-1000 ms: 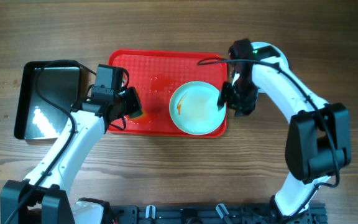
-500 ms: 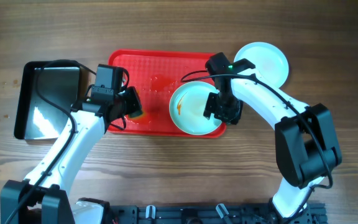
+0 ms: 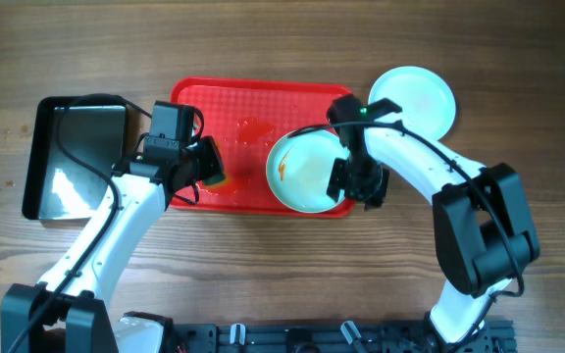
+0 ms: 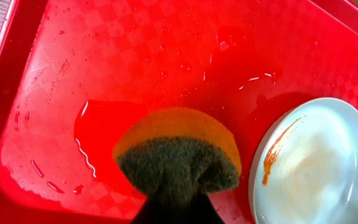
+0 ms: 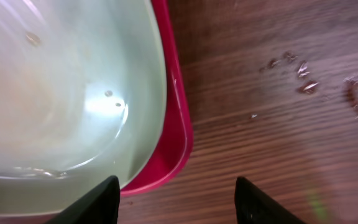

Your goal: Clean dirty plates on tray and stack at the side

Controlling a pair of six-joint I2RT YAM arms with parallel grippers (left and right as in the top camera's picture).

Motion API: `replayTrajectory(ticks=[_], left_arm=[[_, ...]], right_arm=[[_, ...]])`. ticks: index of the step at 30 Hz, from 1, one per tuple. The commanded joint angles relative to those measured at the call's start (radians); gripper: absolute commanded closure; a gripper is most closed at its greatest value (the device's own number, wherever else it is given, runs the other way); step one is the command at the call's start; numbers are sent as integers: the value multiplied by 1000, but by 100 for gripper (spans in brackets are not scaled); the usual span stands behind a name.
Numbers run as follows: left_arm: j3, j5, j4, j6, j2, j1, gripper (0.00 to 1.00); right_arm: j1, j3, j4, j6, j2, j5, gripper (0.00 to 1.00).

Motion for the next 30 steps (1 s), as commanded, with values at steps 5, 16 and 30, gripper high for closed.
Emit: replayTrajectory(ticks=[5, 16, 30], left_arm=[[-6, 13, 2, -10, 6, 2, 96], [-6, 20, 8, -10, 6, 2, 96], [-6, 24, 3, -10, 6, 2, 96]], right_arm=[[0, 66, 49, -22, -37, -77, 39], [117, 10, 89, 193, -35, 35, 42], [118, -22, 106, 264, -31, 123, 47]])
